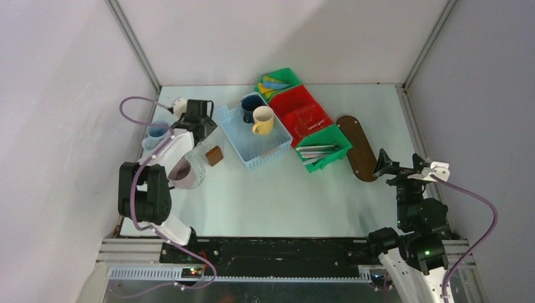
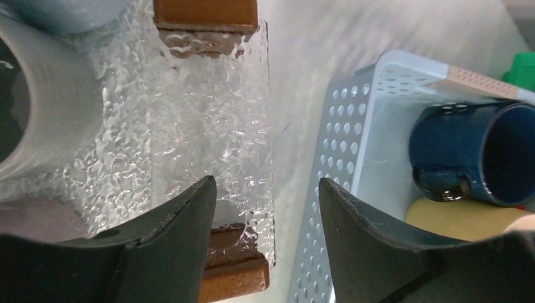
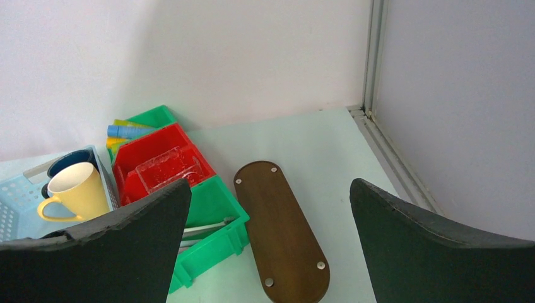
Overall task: Prepare toiletry sets of a toothbrush and toothpaste on the tray
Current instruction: Place the toothpaste holder at the center of the board, then adjust the toothpaste holder at the center of the board.
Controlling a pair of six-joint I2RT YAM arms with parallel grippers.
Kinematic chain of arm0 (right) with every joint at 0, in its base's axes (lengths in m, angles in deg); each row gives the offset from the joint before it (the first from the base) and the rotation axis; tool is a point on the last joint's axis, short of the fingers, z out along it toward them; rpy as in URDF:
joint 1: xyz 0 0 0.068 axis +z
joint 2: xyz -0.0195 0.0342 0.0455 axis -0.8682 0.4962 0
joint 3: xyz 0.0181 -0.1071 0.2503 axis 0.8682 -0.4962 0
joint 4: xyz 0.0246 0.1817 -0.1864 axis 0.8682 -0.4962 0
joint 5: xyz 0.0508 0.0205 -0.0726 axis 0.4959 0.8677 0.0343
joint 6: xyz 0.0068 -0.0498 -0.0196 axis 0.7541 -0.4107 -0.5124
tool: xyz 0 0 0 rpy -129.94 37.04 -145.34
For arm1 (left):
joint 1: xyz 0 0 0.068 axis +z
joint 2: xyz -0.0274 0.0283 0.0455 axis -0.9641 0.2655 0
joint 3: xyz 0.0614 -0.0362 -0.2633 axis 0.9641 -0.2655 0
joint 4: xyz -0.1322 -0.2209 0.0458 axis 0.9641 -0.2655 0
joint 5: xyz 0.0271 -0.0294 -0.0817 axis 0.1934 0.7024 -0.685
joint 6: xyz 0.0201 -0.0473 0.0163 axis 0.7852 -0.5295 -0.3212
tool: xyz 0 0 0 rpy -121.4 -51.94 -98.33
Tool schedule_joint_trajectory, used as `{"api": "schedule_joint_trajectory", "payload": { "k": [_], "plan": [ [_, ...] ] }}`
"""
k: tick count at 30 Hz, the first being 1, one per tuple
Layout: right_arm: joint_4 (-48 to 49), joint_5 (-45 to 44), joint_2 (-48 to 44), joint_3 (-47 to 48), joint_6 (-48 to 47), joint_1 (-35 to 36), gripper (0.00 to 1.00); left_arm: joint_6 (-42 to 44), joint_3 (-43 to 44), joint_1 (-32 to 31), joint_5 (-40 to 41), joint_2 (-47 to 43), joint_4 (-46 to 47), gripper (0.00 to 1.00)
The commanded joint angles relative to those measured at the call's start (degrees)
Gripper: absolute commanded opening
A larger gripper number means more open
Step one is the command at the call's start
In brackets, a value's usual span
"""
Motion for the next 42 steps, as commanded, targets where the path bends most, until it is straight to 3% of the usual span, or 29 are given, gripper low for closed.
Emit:
{"api": "schedule_joint_trajectory", "payload": {
  "k": [1,11,24,33,42],
  "plan": [
    [2.60,0.26,-0.42,-0.43,-0.02,0.39,0.99,1.42,4.08,-0.97,1.09,3.74,-0.95,0.66],
    [2.86,0.28,-0.07,-0.77,-0.43,0.74,0.99,2.24,11.10,-0.75,5.17,11.16,-5.24,0.59],
    [3.47,0.22,0.05,-1.14,-0.81,0.83,0.99,-0.05,10.43,-0.11,2.78,13.39,-6.98,0.53],
    [3.48,0.17,0.01,-1.19,-0.88,0.91,0.99,4.53,11.50,2.47,0.75,14.33,-6.31,0.25],
    [3.36,0.34,0.12,-1.21,-0.82,0.92,0.99,11.83,12.48,4.42,-3.15,15.12,-3.53,0.18]
  ]
}}
